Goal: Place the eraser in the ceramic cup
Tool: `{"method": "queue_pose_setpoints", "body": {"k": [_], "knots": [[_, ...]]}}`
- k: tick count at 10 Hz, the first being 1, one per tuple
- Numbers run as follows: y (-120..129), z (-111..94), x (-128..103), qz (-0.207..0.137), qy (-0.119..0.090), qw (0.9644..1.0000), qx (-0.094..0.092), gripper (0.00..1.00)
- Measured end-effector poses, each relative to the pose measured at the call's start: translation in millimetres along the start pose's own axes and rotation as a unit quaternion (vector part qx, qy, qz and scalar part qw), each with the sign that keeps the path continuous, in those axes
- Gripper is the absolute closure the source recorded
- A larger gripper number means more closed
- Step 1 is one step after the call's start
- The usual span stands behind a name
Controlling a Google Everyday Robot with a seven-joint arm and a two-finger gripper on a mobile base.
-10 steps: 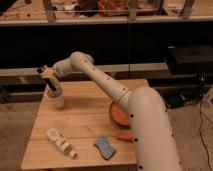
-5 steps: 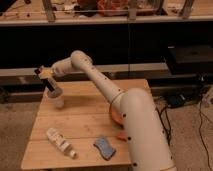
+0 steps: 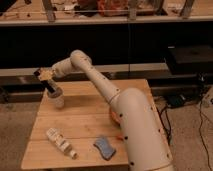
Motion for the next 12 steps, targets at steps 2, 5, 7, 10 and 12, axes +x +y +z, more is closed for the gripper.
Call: {"method": "queue_pose_setpoints", "body": {"k": [2,5,7,10,12], "knots": [[-6,7,-4,-0.028,-0.03,0.9991,0.01,0.72],[-5,9,-7,-0.036,-0.045,0.9983,0.002,0.42],[1,1,0,-0.016,-0.008,0.9998,0.0,0.24],[-3,7,-2,-0.029,-0.032,0.9991,0.0,0.2],[0,4,-2,-0.024,-0.031,0.9992,-0.005,0.2]]}}
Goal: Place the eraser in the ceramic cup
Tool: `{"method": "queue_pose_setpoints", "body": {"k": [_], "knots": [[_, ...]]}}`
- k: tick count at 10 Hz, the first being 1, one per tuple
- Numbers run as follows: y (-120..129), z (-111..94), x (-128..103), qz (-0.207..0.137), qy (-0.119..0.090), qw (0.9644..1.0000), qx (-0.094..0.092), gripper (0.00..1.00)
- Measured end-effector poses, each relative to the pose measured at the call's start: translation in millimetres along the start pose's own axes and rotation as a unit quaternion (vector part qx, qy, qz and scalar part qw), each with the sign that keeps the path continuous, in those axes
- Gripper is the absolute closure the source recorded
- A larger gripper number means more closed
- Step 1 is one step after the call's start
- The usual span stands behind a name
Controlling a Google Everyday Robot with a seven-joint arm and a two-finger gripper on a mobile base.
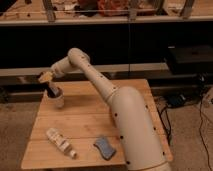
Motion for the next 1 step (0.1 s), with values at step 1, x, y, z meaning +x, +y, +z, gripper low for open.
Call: {"method": "queue_pose_setpoints", "body": {"k": [1], "knots": [[2.5,-3.0,1.7,0.005,0.01,0.9999,-0.002,0.2]]}}
